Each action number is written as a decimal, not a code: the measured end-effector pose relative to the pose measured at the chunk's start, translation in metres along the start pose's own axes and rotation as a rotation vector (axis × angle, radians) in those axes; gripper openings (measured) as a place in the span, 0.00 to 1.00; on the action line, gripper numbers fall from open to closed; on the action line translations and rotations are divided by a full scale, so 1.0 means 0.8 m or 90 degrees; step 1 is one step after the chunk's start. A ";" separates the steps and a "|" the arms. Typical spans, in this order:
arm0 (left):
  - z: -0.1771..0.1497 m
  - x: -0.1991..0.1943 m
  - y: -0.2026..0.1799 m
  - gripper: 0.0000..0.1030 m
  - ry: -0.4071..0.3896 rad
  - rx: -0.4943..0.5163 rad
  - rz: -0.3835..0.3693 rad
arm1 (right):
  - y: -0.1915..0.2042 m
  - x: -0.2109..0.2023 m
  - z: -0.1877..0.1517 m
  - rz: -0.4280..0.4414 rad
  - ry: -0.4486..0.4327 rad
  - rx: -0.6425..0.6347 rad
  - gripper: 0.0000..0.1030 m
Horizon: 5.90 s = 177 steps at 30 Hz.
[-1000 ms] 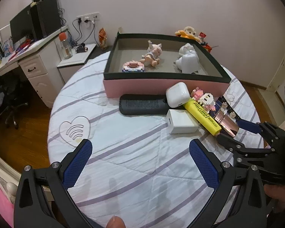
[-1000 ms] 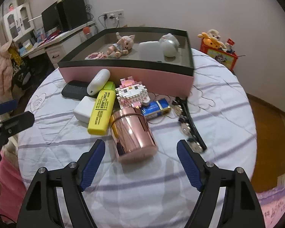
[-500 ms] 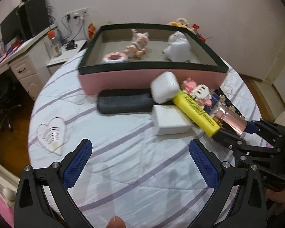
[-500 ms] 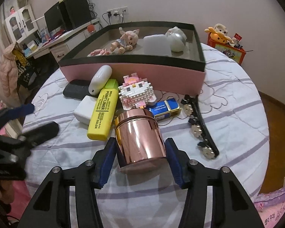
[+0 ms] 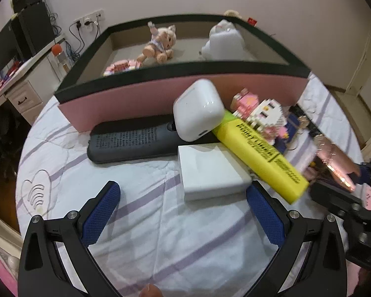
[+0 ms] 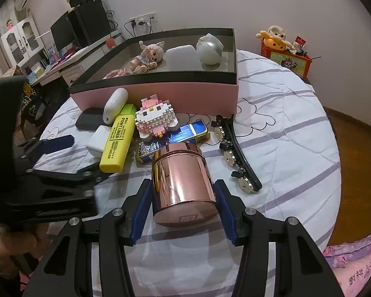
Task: Organize rigid objects
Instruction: 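Close the right tool around the rose-gold canister, then grasp the white charger with the left tool while the right tool lifts the canister, then carry charger and canister over the box and open both tools to drop them, then withdraw both tools from the box toward the remaining objects, then grasp the yellow highlighter with the left tool while the right tool grasps the black hair clip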
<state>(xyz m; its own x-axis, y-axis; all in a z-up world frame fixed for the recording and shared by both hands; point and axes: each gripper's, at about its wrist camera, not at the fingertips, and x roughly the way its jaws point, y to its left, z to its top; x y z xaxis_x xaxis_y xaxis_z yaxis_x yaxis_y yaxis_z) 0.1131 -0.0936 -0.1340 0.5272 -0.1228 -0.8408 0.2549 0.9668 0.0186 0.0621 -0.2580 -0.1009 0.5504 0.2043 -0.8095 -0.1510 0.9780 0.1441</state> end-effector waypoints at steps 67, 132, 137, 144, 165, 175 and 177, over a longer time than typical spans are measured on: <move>0.169 -0.028 0.067 0.58 -0.111 -0.032 -0.128 | 0.011 0.017 0.177 -0.030 -0.067 -0.046 0.47; -0.060 -0.247 0.104 1.00 -0.169 -0.136 -0.059 | 0.078 -0.180 0.003 -0.041 -0.186 0.027 1.00; -0.074 -0.252 0.098 1.00 -0.165 -0.133 -0.058 | 0.078 -0.175 -0.017 -0.041 -0.164 0.027 1.00; -0.081 -0.251 0.094 1.00 -0.158 -0.133 -0.069 | 0.072 -0.181 -0.027 -0.036 -0.165 0.036 1.00; -0.070 -0.206 0.044 1.00 -0.118 -0.086 -0.067 | 0.037 -0.156 -0.023 -0.043 -0.140 0.047 1.00; -0.038 -0.115 -0.010 1.00 -0.064 -0.035 -0.060 | -0.013 -0.103 -0.004 -0.065 -0.089 0.048 1.00; -0.033 -0.093 -0.018 1.00 -0.050 -0.029 -0.060 | -0.024 -0.090 0.001 -0.068 -0.079 0.045 0.99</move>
<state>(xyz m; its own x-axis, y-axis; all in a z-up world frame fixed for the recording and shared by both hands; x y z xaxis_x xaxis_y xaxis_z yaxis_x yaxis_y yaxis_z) 0.0490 -0.0927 -0.0861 0.5650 -0.2292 -0.7926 0.2703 0.9590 -0.0846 0.0264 -0.2911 -0.0449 0.6574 0.0993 -0.7469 -0.0314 0.9940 0.1045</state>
